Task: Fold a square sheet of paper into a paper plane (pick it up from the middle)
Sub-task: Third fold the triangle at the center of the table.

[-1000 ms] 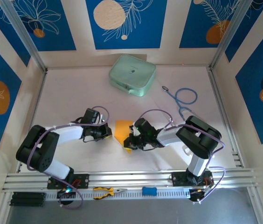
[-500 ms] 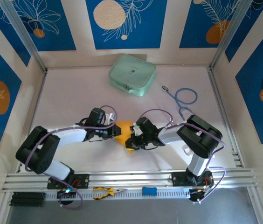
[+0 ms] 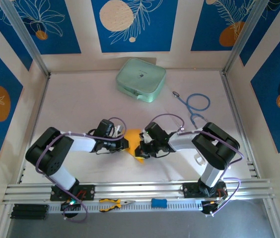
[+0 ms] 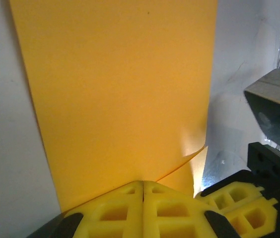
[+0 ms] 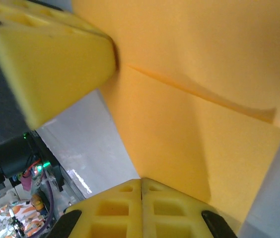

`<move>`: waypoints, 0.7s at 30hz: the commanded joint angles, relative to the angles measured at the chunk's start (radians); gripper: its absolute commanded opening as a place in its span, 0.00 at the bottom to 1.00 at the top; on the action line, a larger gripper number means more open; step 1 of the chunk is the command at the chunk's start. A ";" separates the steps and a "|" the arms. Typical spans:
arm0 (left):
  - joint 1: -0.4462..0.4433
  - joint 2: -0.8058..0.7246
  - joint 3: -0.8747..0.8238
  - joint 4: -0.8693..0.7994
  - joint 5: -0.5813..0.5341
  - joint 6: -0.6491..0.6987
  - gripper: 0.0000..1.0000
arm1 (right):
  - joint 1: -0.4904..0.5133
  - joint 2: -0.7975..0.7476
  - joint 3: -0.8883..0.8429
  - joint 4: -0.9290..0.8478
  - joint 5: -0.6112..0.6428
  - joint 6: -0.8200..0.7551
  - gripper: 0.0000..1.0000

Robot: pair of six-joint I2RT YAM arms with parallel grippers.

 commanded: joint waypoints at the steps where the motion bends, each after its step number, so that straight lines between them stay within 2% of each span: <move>1: 0.003 0.022 -0.035 -0.046 -0.050 0.010 0.01 | 0.018 -0.012 0.069 -0.083 0.020 -0.021 0.00; 6: 0.005 0.012 -0.021 -0.076 -0.047 0.025 0.01 | 0.040 0.060 0.125 -0.063 0.058 0.009 0.00; 11: 0.004 0.010 -0.021 -0.081 -0.045 0.026 0.01 | 0.051 0.116 0.086 -0.021 0.104 0.048 0.00; 16: 0.004 0.012 -0.019 -0.082 -0.047 0.029 0.00 | 0.065 0.078 0.000 0.009 0.116 0.075 0.00; 21: 0.003 0.017 -0.015 -0.082 -0.046 0.028 0.00 | 0.077 0.011 0.011 -0.011 0.133 0.077 0.00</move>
